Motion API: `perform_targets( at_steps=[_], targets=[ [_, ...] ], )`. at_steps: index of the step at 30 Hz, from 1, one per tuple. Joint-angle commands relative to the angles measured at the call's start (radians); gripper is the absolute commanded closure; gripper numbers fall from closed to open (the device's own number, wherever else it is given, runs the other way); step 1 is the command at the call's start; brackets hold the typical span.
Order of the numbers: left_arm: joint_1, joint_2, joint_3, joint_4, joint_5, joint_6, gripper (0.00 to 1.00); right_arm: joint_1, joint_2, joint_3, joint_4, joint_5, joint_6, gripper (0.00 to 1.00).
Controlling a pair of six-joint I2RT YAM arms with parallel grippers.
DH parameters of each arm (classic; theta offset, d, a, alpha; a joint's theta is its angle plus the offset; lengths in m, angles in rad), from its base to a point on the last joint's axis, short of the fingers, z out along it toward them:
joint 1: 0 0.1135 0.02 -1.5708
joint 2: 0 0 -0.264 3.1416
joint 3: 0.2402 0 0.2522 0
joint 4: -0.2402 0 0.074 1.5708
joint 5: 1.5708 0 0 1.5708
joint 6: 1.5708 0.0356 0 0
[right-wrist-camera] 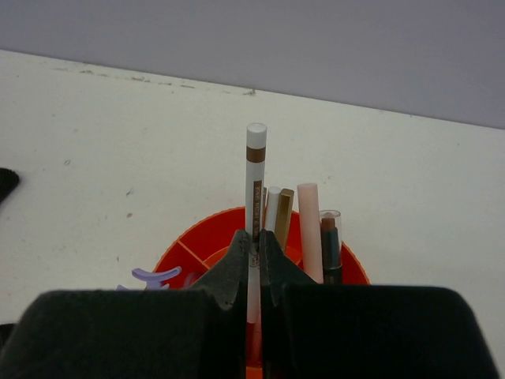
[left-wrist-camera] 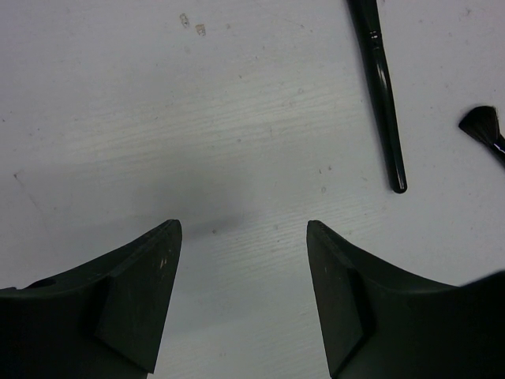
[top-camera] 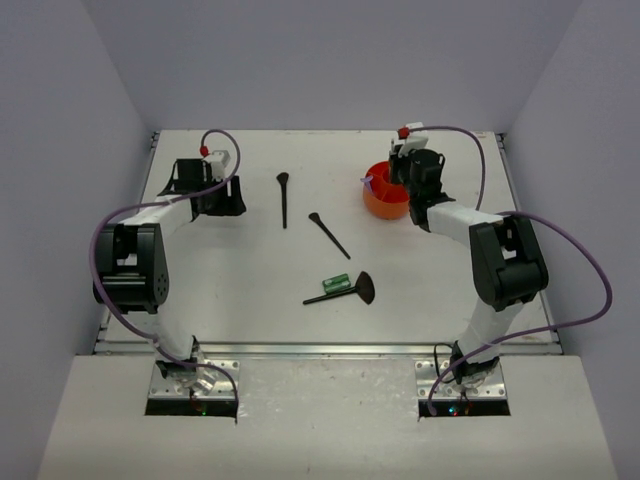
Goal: Organize the makeup
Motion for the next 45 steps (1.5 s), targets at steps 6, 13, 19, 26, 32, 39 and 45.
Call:
perform_targets(
  at_steps=[6, 13, 19, 26, 32, 39, 45],
  targets=[
    [0.007, 0.009, 0.049, 0.036, -0.009, -0.005, 0.39, -0.001, -0.066, -0.015, -0.002, -0.016, 0.003, 0.84],
    [-0.05, 0.071, 0.141, 0.032, -0.004, 0.009, 0.39, -0.001, -0.13, 0.0, -0.064, 0.003, 0.002, 0.42],
    [-0.162, 0.207, 0.309, -0.028, -0.017, 0.008, 0.39, 0.0, -0.242, 0.038, -0.18, -0.024, 0.015, 0.34],
    [-0.26, 0.362, 0.503, -0.049, -0.083, -0.042, 0.39, 0.028, -0.387, 0.045, -0.401, -0.044, 0.014, 0.33],
    [-0.344, 0.49, 0.639, -0.124, -0.237, 0.019, 0.39, 0.036, -0.527, -0.093, -0.461, -0.017, 0.036, 0.33],
    [-0.343, 0.52, 0.64, -0.137, -0.379, 0.038, 0.39, 0.037, -0.64, -0.159, -0.513, 0.005, 0.044, 0.33],
    [-0.343, 0.508, 0.612, -0.132, -0.369, 0.017, 0.4, 0.037, -0.634, -0.144, -0.563, 0.0, 0.069, 0.33]
  ],
)
